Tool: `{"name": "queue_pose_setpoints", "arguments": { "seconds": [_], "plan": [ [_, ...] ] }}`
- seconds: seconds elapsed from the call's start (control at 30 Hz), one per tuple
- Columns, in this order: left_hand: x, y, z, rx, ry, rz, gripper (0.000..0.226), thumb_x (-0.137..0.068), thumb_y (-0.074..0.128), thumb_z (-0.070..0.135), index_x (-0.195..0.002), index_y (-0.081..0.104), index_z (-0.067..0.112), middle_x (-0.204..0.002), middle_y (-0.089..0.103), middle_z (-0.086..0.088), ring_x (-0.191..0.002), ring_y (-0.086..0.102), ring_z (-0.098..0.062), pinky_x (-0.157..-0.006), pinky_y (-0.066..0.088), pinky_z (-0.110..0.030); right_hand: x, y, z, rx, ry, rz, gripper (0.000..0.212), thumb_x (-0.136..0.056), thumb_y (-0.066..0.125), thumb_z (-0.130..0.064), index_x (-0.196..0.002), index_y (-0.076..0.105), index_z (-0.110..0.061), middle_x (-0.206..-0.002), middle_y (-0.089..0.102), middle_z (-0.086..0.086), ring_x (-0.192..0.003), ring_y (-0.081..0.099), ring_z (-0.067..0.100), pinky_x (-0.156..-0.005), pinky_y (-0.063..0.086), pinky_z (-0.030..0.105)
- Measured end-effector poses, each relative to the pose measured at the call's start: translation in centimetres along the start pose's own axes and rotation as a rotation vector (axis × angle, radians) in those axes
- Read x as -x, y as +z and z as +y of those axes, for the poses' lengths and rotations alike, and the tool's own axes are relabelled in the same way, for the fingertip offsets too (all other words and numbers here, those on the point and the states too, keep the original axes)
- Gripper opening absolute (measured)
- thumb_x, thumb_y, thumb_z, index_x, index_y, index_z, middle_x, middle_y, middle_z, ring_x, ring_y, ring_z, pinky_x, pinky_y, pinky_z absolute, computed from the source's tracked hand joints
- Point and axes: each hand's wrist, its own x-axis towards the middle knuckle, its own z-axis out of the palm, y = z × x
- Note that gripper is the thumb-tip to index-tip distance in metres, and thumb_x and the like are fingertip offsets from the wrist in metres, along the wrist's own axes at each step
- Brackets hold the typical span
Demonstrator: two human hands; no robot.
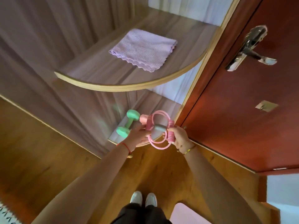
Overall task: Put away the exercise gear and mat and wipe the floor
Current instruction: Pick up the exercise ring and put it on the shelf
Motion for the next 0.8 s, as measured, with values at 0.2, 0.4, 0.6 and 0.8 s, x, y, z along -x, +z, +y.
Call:
{"name": "queue_pose_setpoints", "arguments": {
  "seconds": [0.2,0.4,0.6,0.8],
  "plan": [
    [-11.1,0.3,-0.9,0.064,-0.074,-0.003,0.040,-0.094,0.061,-0.002,-0.134,0.055,0.002,-0.111,0.063,-0.019,-0.082,0.065,-0.020,-0.062,0.060,-0.021,-8.1,-0.5,-0.8,-0.245,0.048,0.032,0.020,-0.089,0.043,0.004,-0.078,0.057,-0.006,-0.064,0.051,0.010,-0.052,0.055,0.022,-0.062,0.051,0.030],
    [-21.1,-0.2,-0.5,-0.044,-0.013,-0.034,0.043,-0.093,0.053,-0.013,-0.134,0.053,0.000,-0.092,0.060,-0.012,-0.063,0.064,-0.012,-0.058,0.057,-0.020,-14.9,-0.6,-2.1,-0.258,0.003,0.019,0.032,-0.091,0.029,0.007,-0.070,0.047,-0.010,-0.052,0.040,0.005,-0.034,0.038,0.011,-0.040,0.030,0.018],
    [-27.6,-1.1,-0.1,-0.089,0.065,-0.068,0.041,-0.087,0.054,-0.016,-0.116,0.061,0.013,-0.092,0.061,-0.003,-0.071,0.062,-0.008,-0.068,0.054,-0.025,-19.2,1.3,-3.3,-0.167,-0.066,-0.017,0.033,-0.105,0.027,-0.009,-0.092,0.057,-0.005,-0.064,0.036,0.006,-0.050,0.034,0.015,-0.042,0.033,0.022],
    [-32.1,-5.2,-4.7,-0.104,0.083,0.042,0.075,-0.073,0.075,0.021,-0.143,0.051,0.018,-0.137,0.061,-0.009,-0.119,0.064,-0.025,-0.105,0.049,-0.048,-21.0,-0.5,-0.9,0.184,-0.016,0.016,0.036,-0.103,0.031,-0.010,-0.137,0.043,-0.008,-0.132,0.052,0.005,-0.116,0.054,0.019,-0.093,0.046,0.020]
  ]
}}
